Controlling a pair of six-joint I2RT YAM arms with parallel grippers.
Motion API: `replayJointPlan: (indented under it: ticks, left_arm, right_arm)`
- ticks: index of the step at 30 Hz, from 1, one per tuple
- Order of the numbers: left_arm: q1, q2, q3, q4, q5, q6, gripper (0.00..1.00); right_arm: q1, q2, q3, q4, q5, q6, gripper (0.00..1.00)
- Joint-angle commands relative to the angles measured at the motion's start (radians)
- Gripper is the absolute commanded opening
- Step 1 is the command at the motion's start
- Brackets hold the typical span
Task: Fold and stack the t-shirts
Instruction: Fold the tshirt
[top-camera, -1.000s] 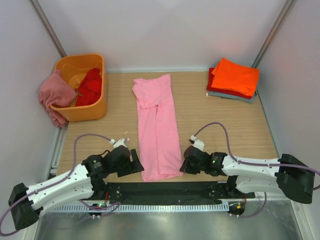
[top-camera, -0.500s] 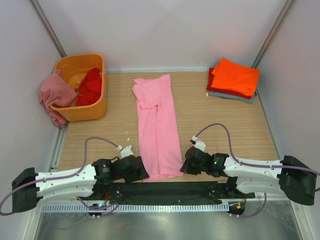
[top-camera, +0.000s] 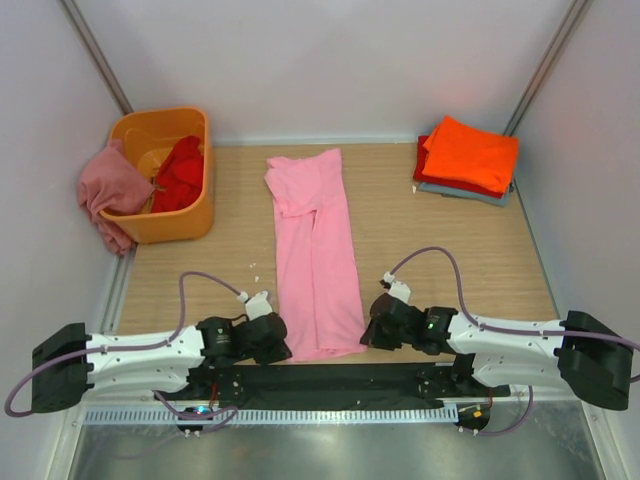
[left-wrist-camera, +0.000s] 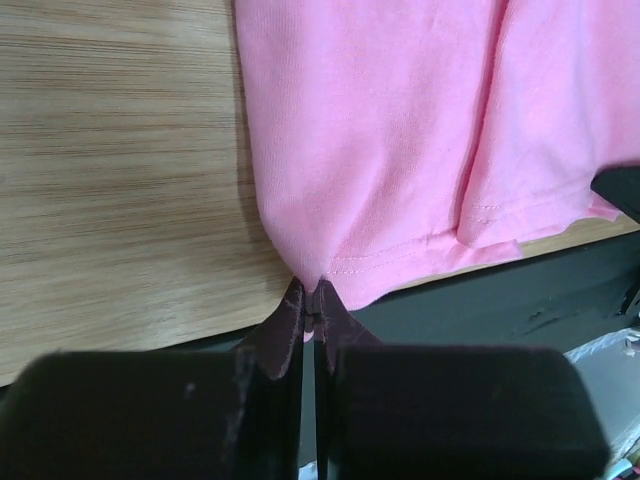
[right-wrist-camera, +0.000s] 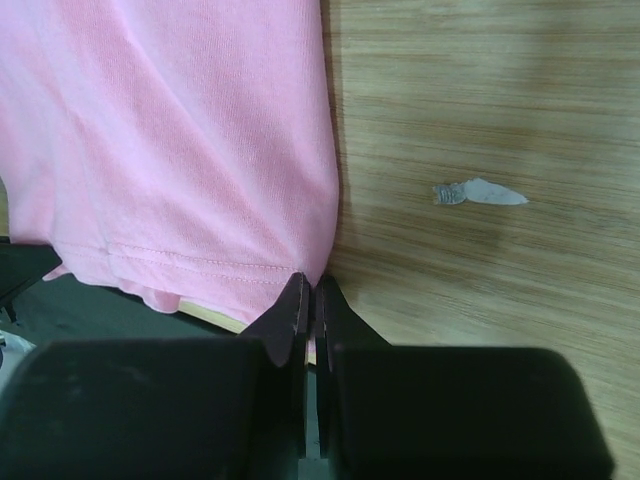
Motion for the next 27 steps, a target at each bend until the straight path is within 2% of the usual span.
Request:
replayJointPlan:
  ticks: [1, 8, 13, 17, 23, 27]
  left_arm:
    - [-0.004, -0.019, 0.025, -0.042, -0.049, -0.013, 0.0]
    - [-0.012, -0.067, 0.168, -0.252, -0.096, -0.004, 0.0]
    - [-0.009, -0.094, 0.344, -0.436, -0.222, 0.046, 0.0]
    - [0.039, -0.073, 0.445, -0.485, -0.239, 0.125, 0.0]
    - [0.213, 0.004, 0.529, -0.458, -0.151, 0.309, 0.0]
    - [0.399, 0.063, 0.571, -0.415, -0.054, 0.433, 0.0]
  right_arm:
    - [0.024, -0.008, -0.012, -0.015, 0.006, 0.015, 0.01]
    - [0.111, -0.015, 0.089, -0.133, 0.089, 0.07, 0.01]
    - [0.108, 0.006, 0.267, -0.268, 0.172, 0.001, 0.01]
    - [0.074, 0.075, 0.421, -0.355, 0.224, -0.076, 0.01]
    - [-0.099, 0.166, 0.557, -0.339, 0.158, -0.221, 0.01]
    - [-0.202, 0.228, 0.661, -0.339, 0.127, -0.309, 0.01]
